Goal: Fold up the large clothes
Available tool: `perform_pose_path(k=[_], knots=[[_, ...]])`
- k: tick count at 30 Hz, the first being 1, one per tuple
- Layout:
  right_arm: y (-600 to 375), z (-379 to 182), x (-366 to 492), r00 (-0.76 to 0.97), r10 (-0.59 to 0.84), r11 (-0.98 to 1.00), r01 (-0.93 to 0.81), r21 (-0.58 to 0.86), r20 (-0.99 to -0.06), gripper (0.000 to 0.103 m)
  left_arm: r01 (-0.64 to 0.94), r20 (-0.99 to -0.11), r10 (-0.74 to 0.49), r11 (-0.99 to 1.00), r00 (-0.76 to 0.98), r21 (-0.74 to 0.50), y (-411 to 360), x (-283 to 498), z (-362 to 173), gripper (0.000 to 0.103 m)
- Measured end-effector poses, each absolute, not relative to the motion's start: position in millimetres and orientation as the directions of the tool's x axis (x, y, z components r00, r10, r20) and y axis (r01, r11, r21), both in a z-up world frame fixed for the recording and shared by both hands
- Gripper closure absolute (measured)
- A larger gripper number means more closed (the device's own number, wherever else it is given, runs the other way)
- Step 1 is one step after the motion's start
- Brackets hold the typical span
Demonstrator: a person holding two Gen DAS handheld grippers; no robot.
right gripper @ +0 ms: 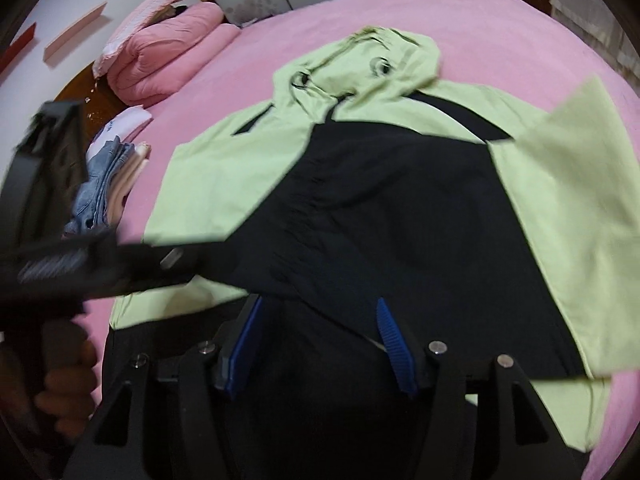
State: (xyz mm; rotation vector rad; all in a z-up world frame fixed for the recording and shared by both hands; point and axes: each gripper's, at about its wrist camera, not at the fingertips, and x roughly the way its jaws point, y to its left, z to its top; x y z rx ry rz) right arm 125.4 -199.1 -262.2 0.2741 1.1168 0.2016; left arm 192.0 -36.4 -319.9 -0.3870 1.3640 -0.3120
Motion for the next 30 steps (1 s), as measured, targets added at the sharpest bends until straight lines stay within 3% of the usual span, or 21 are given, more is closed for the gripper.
perform_pose_path(k=[2,4,12,17,20,25,30], knots=[[-213.4,-265.6,109.9,0.416,0.265,0.956,0.007,0.294,-0.870,0.045,-0.025,-0.897,-0.403,0.910,0.182,-0.414,-51.5,193.7,-327.8,0.034],[-226.2,-269.6,94.5,0.403,0.228,0.964,0.031,0.262,-0.886,0.045,-0.029,-0.914,-0.368,0.925,0.172,-0.378,-66.6,195.4,-335.2,0.038],[-276.6,-276.8,45.6,0.392,0.075,0.984,0.120,0.131,-0.917,0.045,-0.007,-0.973,-0.195,0.980,0.122,-0.197,-100.7,203.5,-356.0,0.039],[-309.8,-273.7,33.8,0.424,-0.021,0.958,0.267,0.103,-0.905,0.045,0.042,-0.986,-0.121,0.992,0.112,-0.117,-121.4,204.1,-355.0,0.070],[-330.8,-277.6,33.5,0.416,-0.061,0.934,0.345,0.096,-0.907,0.045,-0.014,-0.980,-0.152,0.988,0.131,-0.155,-120.0,202.4,-350.3,0.076],[-354.0,-282.8,42.1,0.404,-0.103,0.924,0.378,0.063,-0.909,0.045,-0.011,-0.964,-0.132,0.990,0.232,-0.138,-126.9,198.2,-316.9,0.080],[-354.3,-281.8,52.8,0.419,-0.154,0.940,0.341,-0.003,-0.895,0.045,0.092,-0.876,-0.146,0.989,0.459,-0.116,-137.8,204.2,-243.4,0.081]])
